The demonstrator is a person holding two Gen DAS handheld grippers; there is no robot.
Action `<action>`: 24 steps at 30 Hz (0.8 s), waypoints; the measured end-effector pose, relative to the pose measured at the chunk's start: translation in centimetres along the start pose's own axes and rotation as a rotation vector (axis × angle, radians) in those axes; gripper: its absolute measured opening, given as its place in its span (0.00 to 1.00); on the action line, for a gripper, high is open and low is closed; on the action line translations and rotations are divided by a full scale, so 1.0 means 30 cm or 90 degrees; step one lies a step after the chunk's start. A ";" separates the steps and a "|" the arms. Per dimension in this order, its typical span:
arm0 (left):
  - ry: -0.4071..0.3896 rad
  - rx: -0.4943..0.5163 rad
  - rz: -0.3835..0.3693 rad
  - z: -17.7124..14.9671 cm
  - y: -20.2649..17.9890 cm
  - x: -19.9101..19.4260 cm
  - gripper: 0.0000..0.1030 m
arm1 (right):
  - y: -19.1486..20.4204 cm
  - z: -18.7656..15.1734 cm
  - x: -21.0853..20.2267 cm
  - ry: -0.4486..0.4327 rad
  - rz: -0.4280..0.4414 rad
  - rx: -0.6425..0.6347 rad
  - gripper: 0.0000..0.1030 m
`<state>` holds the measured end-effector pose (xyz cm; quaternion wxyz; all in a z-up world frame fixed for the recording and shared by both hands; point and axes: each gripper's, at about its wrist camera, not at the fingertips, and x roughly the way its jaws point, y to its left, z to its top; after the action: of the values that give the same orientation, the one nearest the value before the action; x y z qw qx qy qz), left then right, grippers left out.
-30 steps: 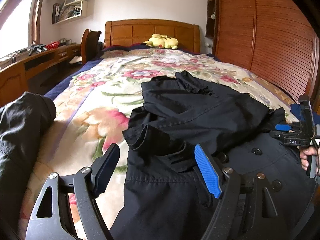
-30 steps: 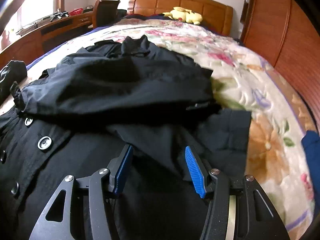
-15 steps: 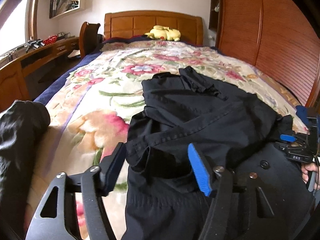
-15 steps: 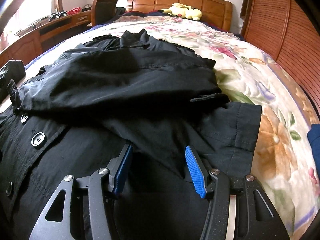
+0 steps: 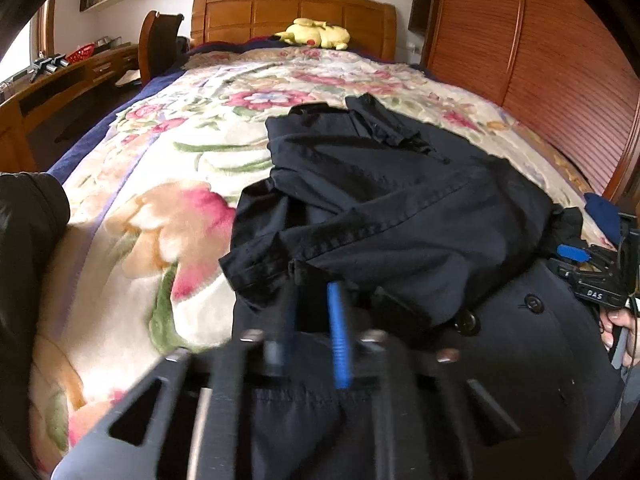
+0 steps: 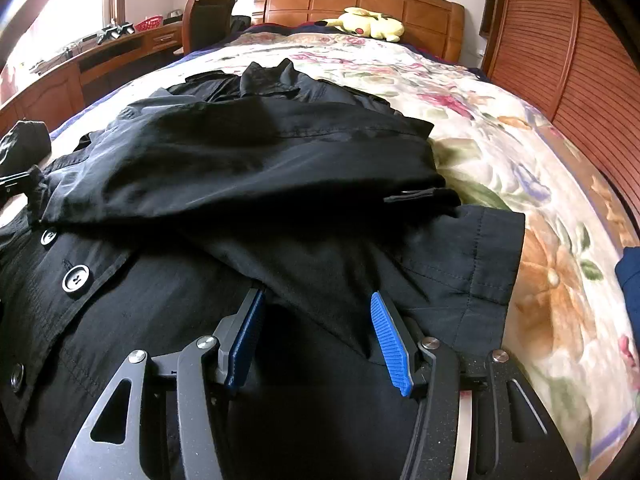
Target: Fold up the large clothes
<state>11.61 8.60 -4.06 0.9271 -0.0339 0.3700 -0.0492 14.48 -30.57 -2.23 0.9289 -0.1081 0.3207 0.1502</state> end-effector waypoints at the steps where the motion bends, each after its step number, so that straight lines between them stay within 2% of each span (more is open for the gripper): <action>1: -0.015 0.001 0.004 -0.001 -0.002 -0.017 0.05 | -0.001 0.000 0.000 0.000 0.000 0.000 0.55; 7: -0.079 0.014 0.041 0.013 0.010 -0.123 0.04 | 0.000 0.001 0.000 0.000 0.002 0.002 0.55; 15: -0.065 0.030 0.029 -0.049 0.022 -0.166 0.04 | -0.002 0.002 0.003 0.001 0.008 0.009 0.55; 18: -0.056 0.031 0.034 -0.075 0.023 -0.176 0.07 | 0.000 0.002 0.004 0.002 0.008 0.011 0.55; 20: -0.057 0.033 0.042 -0.091 0.023 -0.192 0.13 | 0.002 0.003 0.004 0.002 0.007 0.010 0.55; 22: -0.067 0.038 0.039 -0.107 0.020 -0.219 0.32 | 0.004 0.004 0.005 0.004 0.004 0.007 0.55; 24: -0.081 0.045 0.035 -0.122 0.015 -0.257 0.40 | 0.004 0.006 0.005 0.006 0.005 0.007 0.55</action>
<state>3.55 9.83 -1.50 0.9504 0.0060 0.3089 -0.0347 14.65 -30.39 -2.21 0.9275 -0.1026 0.3261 0.1514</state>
